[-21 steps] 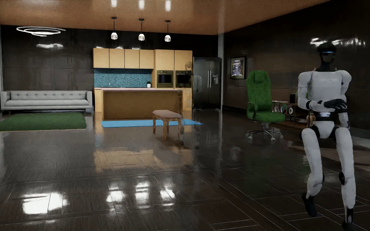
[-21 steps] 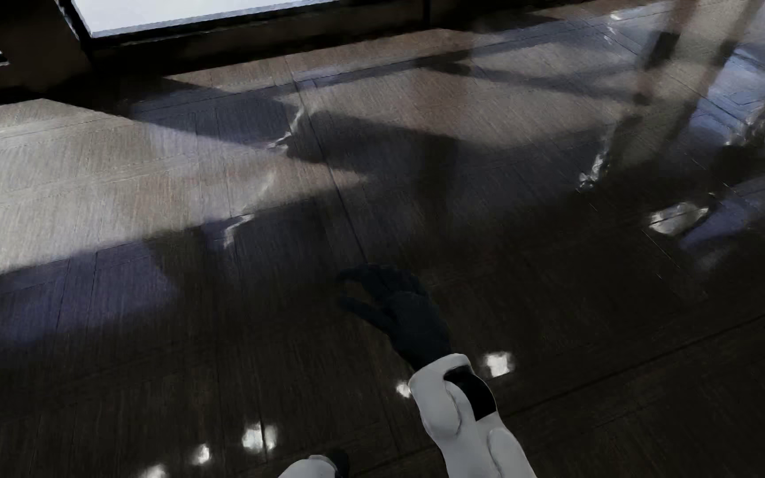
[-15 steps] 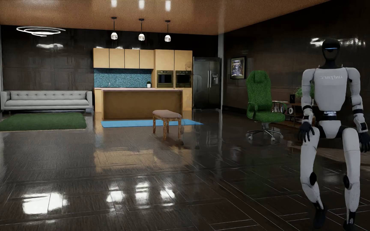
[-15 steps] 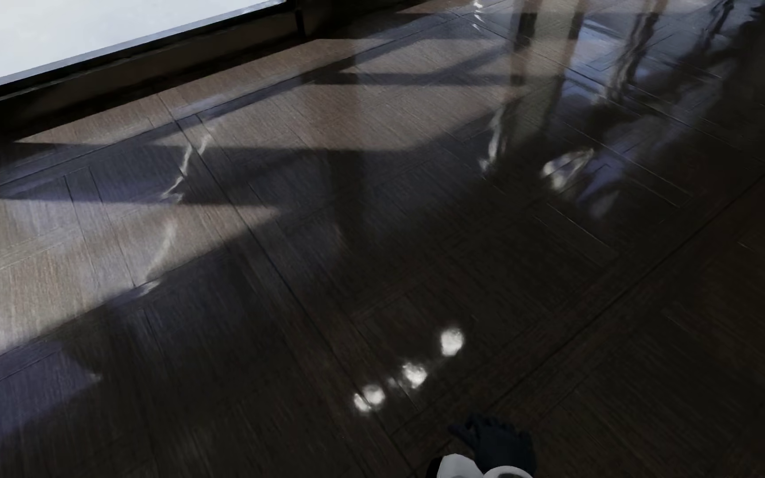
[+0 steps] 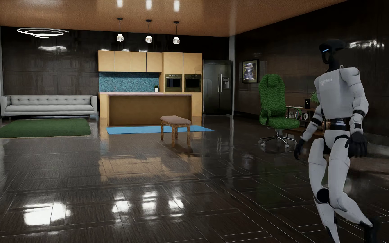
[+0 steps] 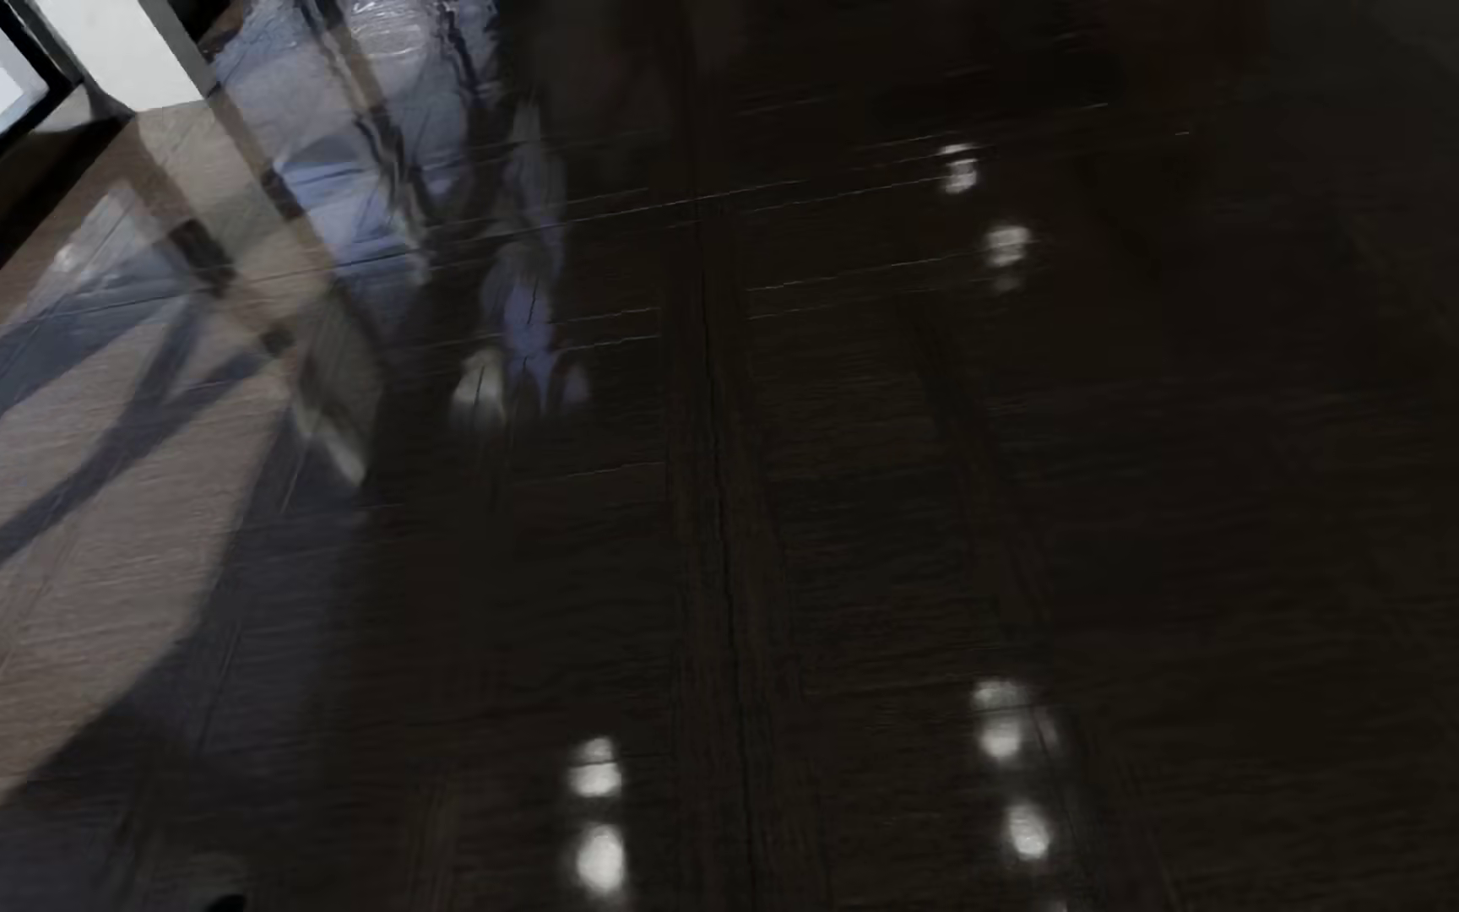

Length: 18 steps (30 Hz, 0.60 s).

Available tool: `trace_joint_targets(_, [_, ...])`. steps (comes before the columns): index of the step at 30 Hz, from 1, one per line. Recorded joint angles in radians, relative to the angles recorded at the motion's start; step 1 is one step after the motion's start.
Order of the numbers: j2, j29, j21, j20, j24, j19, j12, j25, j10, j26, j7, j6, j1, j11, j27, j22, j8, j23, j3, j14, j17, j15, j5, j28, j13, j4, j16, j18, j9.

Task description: Walk towards the bench

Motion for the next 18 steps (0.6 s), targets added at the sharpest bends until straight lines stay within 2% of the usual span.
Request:
trace_joint_targets(1, [0.011,-0.059,0.037,-0.11,0.081,0.0,0.018,-0.033,-0.004,-0.036,-0.019,0.006,-0.055,0.0,-0.023,0.005,0.102,-0.014,0.012,-0.009,0.027,-0.008,0.038,-0.057,-0.032,0.049,-0.008,0.05,0.003])
trace_joint_targets(2, [0.02,-0.132,0.087,-0.216,0.205,0.0,0.045,-0.079,-0.046,-0.091,-0.031,0.012,-0.105,0.002,-0.048,-0.019,0.213,-0.03,0.026,-0.038,0.036,-0.015,0.07,-0.102,-0.077,0.049,-0.003,0.067,0.006])
trace_joint_targets(3, [0.032,-0.211,0.126,-0.279,0.323,0.0,0.063,-0.105,-0.116,-0.113,-0.048,0.016,-0.154,0.004,-0.069,-0.052,0.325,-0.059,0.039,-0.052,0.044,-0.022,0.097,-0.114,-0.119,0.003,-0.023,0.065,0.012])
trace_joint_targets(4, [0.044,-0.263,0.144,-0.295,0.38,0.0,0.076,-0.088,-0.226,-0.129,-0.055,0.017,-0.195,0.004,-0.091,-0.096,0.43,-0.095,0.047,-0.043,0.05,-0.028,0.118,-0.129,-0.157,-0.053,-0.068,0.044,0.018])
trace_joint_targets(5, [0.054,-0.277,0.158,-0.283,0.384,0.001,0.084,-0.054,-0.379,-0.137,-0.056,0.018,-0.226,0.011,-0.106,-0.138,0.525,-0.136,0.051,-0.023,0.05,-0.039,0.134,-0.139,-0.192,-0.107,-0.117,0.001,0.026])
trace_joint_targets(6, [0.063,-0.279,0.166,-0.269,0.35,0.001,0.085,-0.008,-0.589,-0.153,-0.048,0.017,-0.237,0.014,-0.113,-0.174,0.61,-0.184,0.051,-0.001,0.043,-0.048,0.143,-0.15,-0.223,-0.156,-0.156,-0.043,0.035])
trace_joint_targets(7, [0.076,-0.251,0.174,-0.271,0.317,0.002,0.081,0.046,-0.841,-0.172,-0.081,0.014,-0.233,0.013,-0.117,-0.198,0.686,-0.234,0.051,0.011,0.031,-0.059,0.147,-0.171,-0.242,-0.223,-0.168,-0.066,0.043])
trace_joint_targets(8, [0.095,-0.198,0.179,-0.295,0.317,0.004,0.073,0.106,-1.094,-0.184,-0.162,0.007,-0.213,0.003,-0.117,-0.213,0.755,-0.28,0.05,0.002,0.013,-0.069,0.14,-0.187,-0.252,-0.295,-0.157,-0.083,0.05])
trace_joint_targets(9, [0.117,-0.139,0.183,-0.332,0.346,0.004,0.062,0.154,-1.266,-0.2,-0.187,-0.003,-0.189,0.01,-0.103,-0.221,0.802,-0.317,0.045,-0.004,-0.01,-0.082,0.131,-0.192,-0.25,-0.343,-0.129,-0.125,0.057])
trace_joint_targets(10, [0.135,-0.086,0.184,-0.365,0.383,0.003,0.052,0.196,-1.294,-0.206,-0.214,-0.014,-0.182,0.05,-0.09,-0.218,0.829,-0.338,0.042,0.015,-0.029,-0.097,0.123,-0.197,-0.237,-0.384,-0.096,-0.214,0.065])
trace_joint_targets(11, [0.154,-0.048,0.181,-0.381,0.402,0.007,0.038,0.223,-1.22,-0.198,-0.272,-0.026,-0.177,0.122,-0.075,-0.2,0.85,-0.335,0.044,0.013,-0.046,-0.088,0.124,-0.196,-0.22,-0.418,-0.071,-0.235,0.072])
trace_joint_targets(12, [0.161,-0.02,0.18,-0.376,0.402,0.011,0.026,0.224,-1.149,-0.178,-0.321,-0.039,-0.159,0.204,-0.042,-0.162,0.872,-0.303,0.047,0.035,-0.065,-0.028,0.122,-0.199,-0.206,-0.442,-0.065,-0.201,0.075])
trace_joint_targets(13, [0.136,-0.004,0.173,-0.343,0.381,0.035,0.019,0.219,-1.07,-0.147,-0.288,-0.052,-0.136,0.364,-0.001,-0.11,0.878,-0.253,0.047,0.104,-0.075,0.077,0.133,-0.198,-0.194,-0.424,-0.072,-0.169,0.078])
trace_joint_targets(14, [0.071,-0.007,0.157,-0.294,0.352,0.192,0.015,0.21,-0.955,-0.097,-0.233,-0.067,-0.134,0.577,0.051,-0.043,0.874,-0.199,0.047,0.048,-0.078,0.193,0.153,-0.201,-0.172,-0.388,-0.085,-0.16,0.08])
trace_joint_targets(15, [-0.02,-0.025,0.13,-0.248,0.329,0.41,0.01,0.203,-0.872,-0.041,-0.176,-0.08,-0.101,0.795,0.111,0.032,0.819,-0.157,0.05,-0.035,-0.067,0.335,0.143,-0.207,-0.136,-0.345,-0.092,-0.153,0.081])
trace_joint_targets(16, [-0.117,-0.057,0.094,-0.232,0.334,0.416,-0.004,0.21,-0.84,0.006,-0.123,-0.091,-0.039,0.953,0.157,0.116,0.747,-0.13,0.047,-0.104,-0.049,0.379,0.083,-0.229,-0.092,-0.311,-0.083,-0.15,0.081])
trace_joint_targets(17, [-0.207,-0.086,0.041,-0.27,0.391,0.342,-0.031,0.247,-0.845,0.033,-0.082,-0.1,0.037,1.045,0.178,0.201,0.677,-0.113,0.038,-0.149,-0.03,0.319,0.009,-0.27,-0.042,-0.294,-0.06,-0.146,0.08])
trace_joint_targets(18, [-0.288,-0.093,-0.01,-0.347,0.492,0.301,-0.055,0.297,-0.872,0.029,-0.05,-0.106,0.115,1.081,0.175,0.254,0.602,-0.098,0.023,-0.179,-0.015,0.29,-0.067,-0.301,0.009,-0.285,-0.03,-0.144,0.078])
